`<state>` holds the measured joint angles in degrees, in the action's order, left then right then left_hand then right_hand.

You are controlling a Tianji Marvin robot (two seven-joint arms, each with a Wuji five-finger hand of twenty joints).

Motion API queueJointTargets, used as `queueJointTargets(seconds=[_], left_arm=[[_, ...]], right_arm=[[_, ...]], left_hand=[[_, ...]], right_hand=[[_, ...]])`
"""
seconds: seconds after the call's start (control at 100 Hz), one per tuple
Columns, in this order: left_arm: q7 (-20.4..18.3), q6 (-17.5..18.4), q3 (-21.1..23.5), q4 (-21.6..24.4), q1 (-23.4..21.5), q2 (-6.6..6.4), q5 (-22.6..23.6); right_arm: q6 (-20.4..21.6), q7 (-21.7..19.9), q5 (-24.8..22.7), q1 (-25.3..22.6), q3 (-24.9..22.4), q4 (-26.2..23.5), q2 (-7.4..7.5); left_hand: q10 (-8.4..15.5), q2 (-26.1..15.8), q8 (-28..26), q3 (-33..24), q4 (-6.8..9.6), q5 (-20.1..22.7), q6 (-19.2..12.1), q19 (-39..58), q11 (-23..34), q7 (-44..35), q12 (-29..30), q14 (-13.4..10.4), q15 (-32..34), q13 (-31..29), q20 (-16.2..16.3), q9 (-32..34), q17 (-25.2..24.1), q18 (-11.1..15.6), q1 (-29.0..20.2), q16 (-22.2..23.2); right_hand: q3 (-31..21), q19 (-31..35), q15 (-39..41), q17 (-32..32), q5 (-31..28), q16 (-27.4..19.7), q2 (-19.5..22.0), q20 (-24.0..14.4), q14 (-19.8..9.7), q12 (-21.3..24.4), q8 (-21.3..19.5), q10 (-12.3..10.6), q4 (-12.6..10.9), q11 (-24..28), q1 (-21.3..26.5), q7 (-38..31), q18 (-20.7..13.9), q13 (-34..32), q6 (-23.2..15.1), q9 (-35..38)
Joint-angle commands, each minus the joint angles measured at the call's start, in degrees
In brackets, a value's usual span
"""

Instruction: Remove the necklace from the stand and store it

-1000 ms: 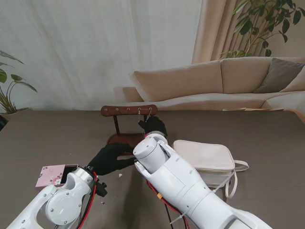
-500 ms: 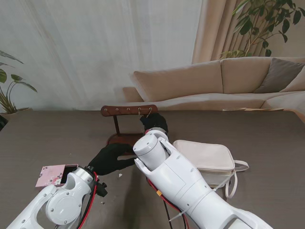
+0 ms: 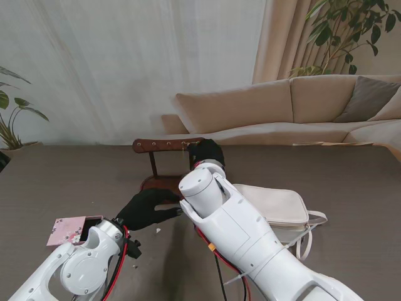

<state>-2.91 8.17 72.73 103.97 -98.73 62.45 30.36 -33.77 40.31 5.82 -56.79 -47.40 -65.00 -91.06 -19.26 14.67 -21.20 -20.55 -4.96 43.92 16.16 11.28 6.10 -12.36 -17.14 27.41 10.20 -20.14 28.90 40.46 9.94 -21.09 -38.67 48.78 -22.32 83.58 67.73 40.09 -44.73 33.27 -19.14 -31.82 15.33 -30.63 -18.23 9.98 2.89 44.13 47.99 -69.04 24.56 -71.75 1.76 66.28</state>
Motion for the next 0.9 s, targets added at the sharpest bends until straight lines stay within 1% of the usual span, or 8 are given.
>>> queueJointTargets(seconds=[0.0,0.08,0.43,0.69,0.89], left_arm=[[-1.18,0.04,-0.01,0.10,-0.05,0.09,-0.20],[-1.12,0.02,0.01,0.14,-0.10,0.10,-0.19],[-1.20,0.05,0.03,0.20,-0.10,0.08,-0.19],[-1.11,0.07,0.12,0.28,-0.19,0.09,-0.14],[-0.83,0.04,0.42,0.71,-0.65,0.12,0.26]], right_arm=[[0.00,-0.55,-0.29,0.41,-0.14,-0.71,-0.07],[-0.10,-0.61,-0.39,0.55,-0.27,-0.94,0.03],[-0.49,-0.76,-1.32,0.86,-0.69,-2.87,0.56],[-1.13,-3.31,-2.61,0.88,-0.17,-5.17,1.58],[-1.81,-5.18,-3.31,1.05,0.67,-6.66,1.99]], left_hand=[[-0.37,-2.73,-0.44,0.99,2.57,0.43,-0.99,0.12,0.06,-0.21,-0.67,0.76,-0.35,-2.18,0.66,0.46,-0.06,0.00,-0.92,-0.29],[-0.37,-2.70,-0.51,0.97,2.58,0.78,-0.86,0.11,0.04,-0.37,-0.67,0.89,-0.36,-2.23,0.66,0.47,-0.08,0.02,-1.00,-0.32],[-0.37,-2.76,-0.52,1.10,2.58,0.72,-0.92,0.13,0.03,-0.32,-0.66,0.72,-0.37,-2.25,0.67,0.51,-0.04,0.04,-0.98,-0.44],[-0.38,-2.80,-0.53,1.08,2.59,0.73,-0.87,0.14,0.04,-0.32,-0.66,0.76,-0.34,-2.28,0.67,0.54,-0.01,0.00,-1.01,-0.43],[-0.38,-2.75,-0.55,1.09,2.59,0.86,-0.88,0.15,0.08,-0.38,-0.68,0.74,-0.25,-2.29,0.68,0.64,0.03,0.04,-1.07,-0.27]], right_hand=[[2.48,3.39,1.70,7.96,0.04,0.64,-1.14,1.67,-0.13,-0.85,-0.62,-1.06,1.54,0.24,2.85,-0.64,1.44,-2.73,-1.48,2.27],[2.71,3.44,1.77,7.97,0.22,0.66,-1.06,1.69,0.02,-0.86,-0.50,-1.41,1.47,-0.03,2.78,-0.47,1.36,-2.69,-1.96,2.32],[3.18,3.47,1.98,7.96,0.54,0.75,-0.92,1.76,0.17,-0.94,0.20,-1.62,1.38,-0.67,2.98,-0.30,1.36,-2.69,-1.98,2.64],[3.73,3.79,3.70,8.36,-0.63,1.53,-0.90,1.72,-0.30,-1.27,0.30,-1.75,1.43,-0.76,3.40,-0.60,1.01,-2.79,-2.13,3.68],[4.18,3.79,3.97,8.60,-1.13,1.72,-1.01,1.79,-0.45,-1.29,0.14,-1.90,1.48,-1.41,3.76,-0.35,0.82,-2.72,-2.10,4.31]])
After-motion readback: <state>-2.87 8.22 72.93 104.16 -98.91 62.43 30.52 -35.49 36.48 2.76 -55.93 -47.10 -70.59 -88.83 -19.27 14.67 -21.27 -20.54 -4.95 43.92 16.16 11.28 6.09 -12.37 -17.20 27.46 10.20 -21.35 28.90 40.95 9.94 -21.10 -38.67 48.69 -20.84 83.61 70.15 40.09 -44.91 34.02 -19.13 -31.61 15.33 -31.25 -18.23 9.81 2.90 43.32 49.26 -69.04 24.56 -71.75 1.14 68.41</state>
